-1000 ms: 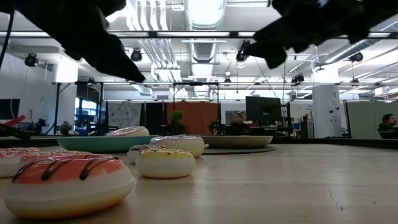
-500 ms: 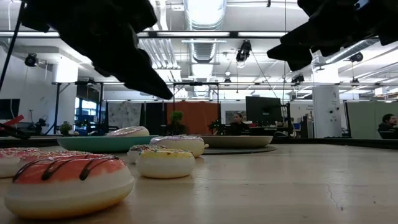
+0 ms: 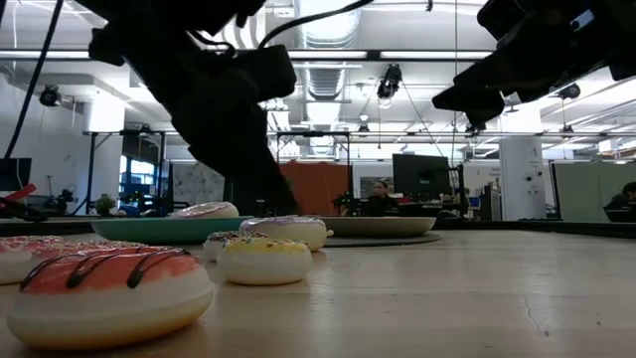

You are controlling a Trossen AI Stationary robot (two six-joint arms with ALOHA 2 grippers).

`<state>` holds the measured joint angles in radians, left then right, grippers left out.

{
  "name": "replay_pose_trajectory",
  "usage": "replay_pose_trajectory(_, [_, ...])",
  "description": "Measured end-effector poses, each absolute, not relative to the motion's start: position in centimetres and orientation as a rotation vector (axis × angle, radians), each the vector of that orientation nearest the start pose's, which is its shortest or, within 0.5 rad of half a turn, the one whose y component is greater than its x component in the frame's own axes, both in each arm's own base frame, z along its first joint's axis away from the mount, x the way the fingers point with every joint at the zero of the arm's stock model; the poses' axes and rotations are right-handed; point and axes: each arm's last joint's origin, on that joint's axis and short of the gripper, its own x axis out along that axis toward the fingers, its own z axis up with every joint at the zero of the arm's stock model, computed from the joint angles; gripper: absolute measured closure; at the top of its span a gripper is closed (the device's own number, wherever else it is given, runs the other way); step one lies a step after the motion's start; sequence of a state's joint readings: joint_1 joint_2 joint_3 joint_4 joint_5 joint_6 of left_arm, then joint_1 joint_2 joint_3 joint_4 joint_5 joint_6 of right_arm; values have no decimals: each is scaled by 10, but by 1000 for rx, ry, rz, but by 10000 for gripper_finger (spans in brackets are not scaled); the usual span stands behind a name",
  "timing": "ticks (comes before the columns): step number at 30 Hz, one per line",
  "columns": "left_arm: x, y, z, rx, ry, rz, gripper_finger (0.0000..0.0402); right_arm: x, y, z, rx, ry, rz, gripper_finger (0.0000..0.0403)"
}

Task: Pick & Place donuts
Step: Put the large purple donut on the green plate

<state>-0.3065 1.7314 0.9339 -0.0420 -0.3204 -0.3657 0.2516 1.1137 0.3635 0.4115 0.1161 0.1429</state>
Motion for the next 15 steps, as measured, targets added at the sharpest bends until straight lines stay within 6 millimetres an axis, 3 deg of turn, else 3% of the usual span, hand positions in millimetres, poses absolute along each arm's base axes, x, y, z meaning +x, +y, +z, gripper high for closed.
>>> replay_pose_trajectory(15, [333, -84, 152, -194, 827, 139, 145, 205, 49, 179, 70, 316, 114, 200])
